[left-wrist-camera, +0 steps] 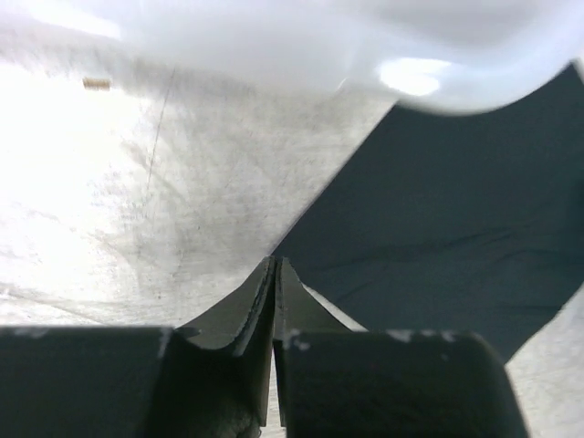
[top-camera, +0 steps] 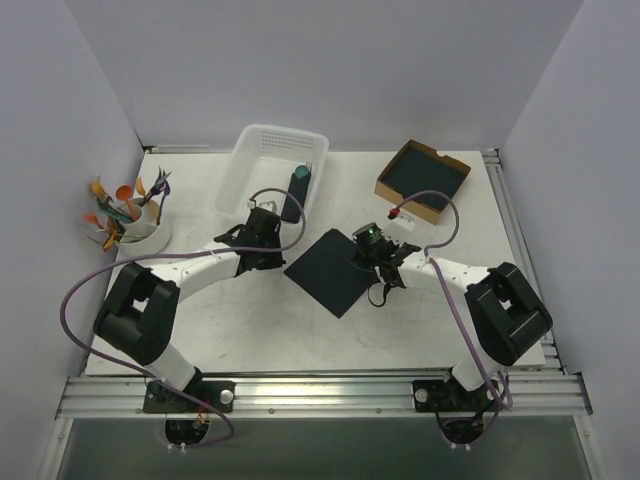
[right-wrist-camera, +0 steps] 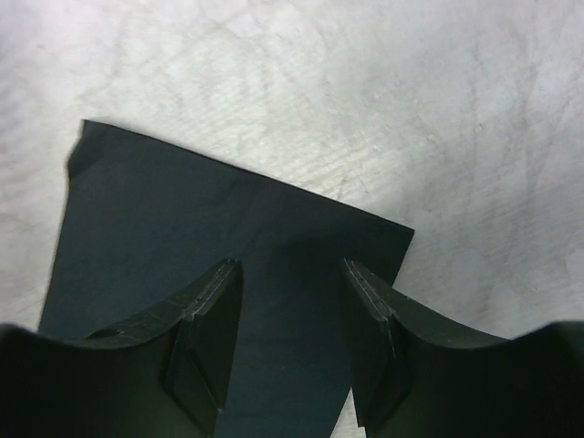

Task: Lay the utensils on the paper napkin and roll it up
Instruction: Adjust the napkin at the center of the board, then pick up the utensils from the container.

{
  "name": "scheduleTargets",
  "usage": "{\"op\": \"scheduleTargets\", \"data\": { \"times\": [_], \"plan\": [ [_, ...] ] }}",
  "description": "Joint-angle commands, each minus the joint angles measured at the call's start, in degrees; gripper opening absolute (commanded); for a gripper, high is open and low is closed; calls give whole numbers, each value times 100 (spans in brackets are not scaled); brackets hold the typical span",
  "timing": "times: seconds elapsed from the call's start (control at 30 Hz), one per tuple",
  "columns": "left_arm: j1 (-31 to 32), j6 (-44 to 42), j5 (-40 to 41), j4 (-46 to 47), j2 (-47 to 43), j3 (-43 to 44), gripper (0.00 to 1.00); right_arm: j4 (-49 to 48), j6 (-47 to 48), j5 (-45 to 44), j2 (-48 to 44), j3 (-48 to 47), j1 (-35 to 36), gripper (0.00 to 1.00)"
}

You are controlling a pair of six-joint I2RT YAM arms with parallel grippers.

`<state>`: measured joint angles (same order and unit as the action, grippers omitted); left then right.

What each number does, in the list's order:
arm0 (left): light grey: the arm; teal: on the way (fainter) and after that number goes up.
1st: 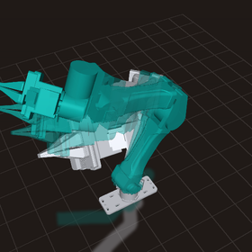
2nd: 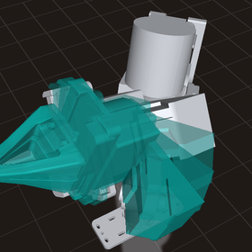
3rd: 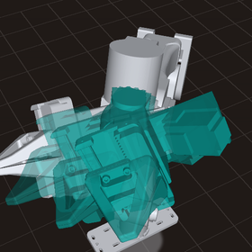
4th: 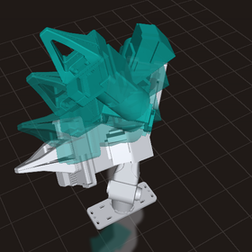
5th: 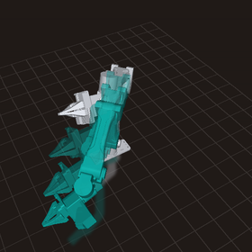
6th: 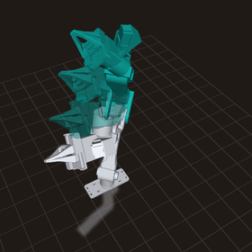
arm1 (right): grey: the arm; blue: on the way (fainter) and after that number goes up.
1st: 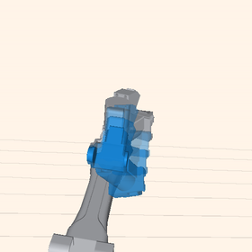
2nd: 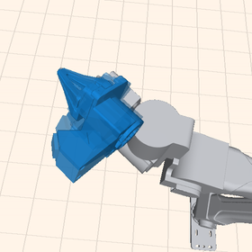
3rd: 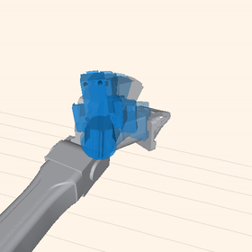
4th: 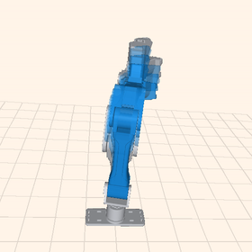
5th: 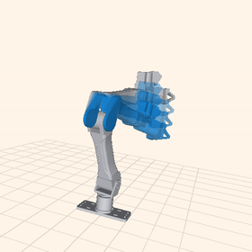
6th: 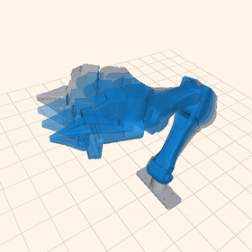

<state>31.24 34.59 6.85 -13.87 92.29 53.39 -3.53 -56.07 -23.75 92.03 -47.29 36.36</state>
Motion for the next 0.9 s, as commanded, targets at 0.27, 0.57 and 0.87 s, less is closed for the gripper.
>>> {"op": "scheduleTargets", "data": {
  "times": [0.27,0.57,0.87],
  "plan": [
    [-241,-216,-378,-327,947,1735,11,98,1063,72,-361,-878,-85,54],
    [-751,-356,-369,-423,1941,2913,8,-51,1388,213,-440,-1081,-129,54],
    [-804,-638,-447,-1101,1091,2769,33,-393,1766,467,-624,-923,-147,55]
  ]
}}
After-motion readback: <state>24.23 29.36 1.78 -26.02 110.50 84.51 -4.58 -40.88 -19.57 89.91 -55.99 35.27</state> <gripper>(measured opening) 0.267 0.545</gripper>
